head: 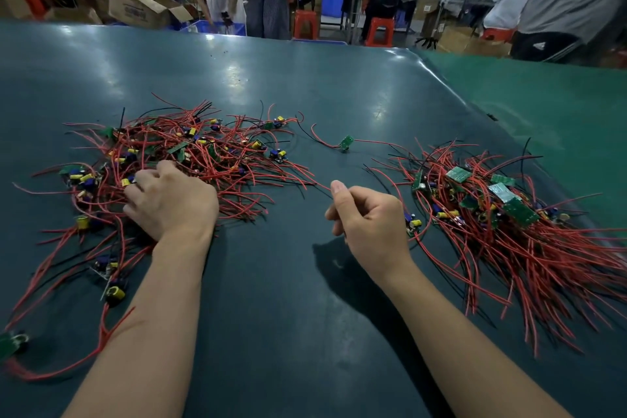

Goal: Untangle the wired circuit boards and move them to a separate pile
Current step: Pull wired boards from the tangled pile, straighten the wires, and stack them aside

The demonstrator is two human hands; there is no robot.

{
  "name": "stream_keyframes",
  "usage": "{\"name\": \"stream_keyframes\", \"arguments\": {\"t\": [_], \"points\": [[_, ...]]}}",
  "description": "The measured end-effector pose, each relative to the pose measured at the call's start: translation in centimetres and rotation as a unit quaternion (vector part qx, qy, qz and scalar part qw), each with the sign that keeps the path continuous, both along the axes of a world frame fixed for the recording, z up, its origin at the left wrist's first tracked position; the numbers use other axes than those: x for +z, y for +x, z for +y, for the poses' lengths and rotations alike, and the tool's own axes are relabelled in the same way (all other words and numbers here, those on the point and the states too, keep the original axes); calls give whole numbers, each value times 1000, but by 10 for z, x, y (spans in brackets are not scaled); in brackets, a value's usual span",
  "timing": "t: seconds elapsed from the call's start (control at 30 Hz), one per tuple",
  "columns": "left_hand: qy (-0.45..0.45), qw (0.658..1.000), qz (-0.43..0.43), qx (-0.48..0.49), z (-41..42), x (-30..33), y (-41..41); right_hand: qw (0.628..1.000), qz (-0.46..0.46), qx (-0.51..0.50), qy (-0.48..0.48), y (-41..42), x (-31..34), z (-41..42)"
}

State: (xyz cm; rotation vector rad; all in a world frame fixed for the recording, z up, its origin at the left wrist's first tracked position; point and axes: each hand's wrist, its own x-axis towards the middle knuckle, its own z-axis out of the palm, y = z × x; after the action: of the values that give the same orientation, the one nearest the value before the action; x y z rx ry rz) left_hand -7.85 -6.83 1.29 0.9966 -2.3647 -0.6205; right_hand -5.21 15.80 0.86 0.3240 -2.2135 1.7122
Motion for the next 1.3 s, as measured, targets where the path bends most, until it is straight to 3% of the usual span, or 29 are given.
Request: {"name": "stream_keyframes", "arguments": {"t": [0.1, 0.3, 0.43, 0.5, 0.63, 0.7, 0.97, 1.13, 1.23, 1.3], "points": [[-3, 1000, 14, 10, -5, 1, -1, 1000, -7, 1, -2, -1, -1, 0], [5, 978, 210, -9, -1, 5, 4, 1000, -1, -2, 2, -2, -1, 1], [-33, 957, 286, -40, 4, 6, 6, 1000, 4, -7, 4, -2, -1, 0], [-49, 967, 248, -28, 5, 4, 6, 1000, 2, -8, 4, -2, -1, 1], [-19, 998, 46, 31, -3, -1, 5, 1000, -3, -6, 4, -2, -1, 2], [-27, 999, 20, 29, -5, -2, 4, 1000, -4, -10, 8, -2, -1, 1], [-92, 958, 272, 18, 4, 12, 10, 1000, 12, -15, 20, -4, -1, 0], [-90, 933, 335, -96, 15, 7, 8, 1000, -1, -9, 9, -5, -2, -1], [-60, 932, 345, -90, 11, 6, 7, 1000, -3, -5, 6, -4, -3, -1], [-51, 914, 394, -82, 7, 9, 8, 1000, -7, -5, 8, -4, -2, 0]]}}
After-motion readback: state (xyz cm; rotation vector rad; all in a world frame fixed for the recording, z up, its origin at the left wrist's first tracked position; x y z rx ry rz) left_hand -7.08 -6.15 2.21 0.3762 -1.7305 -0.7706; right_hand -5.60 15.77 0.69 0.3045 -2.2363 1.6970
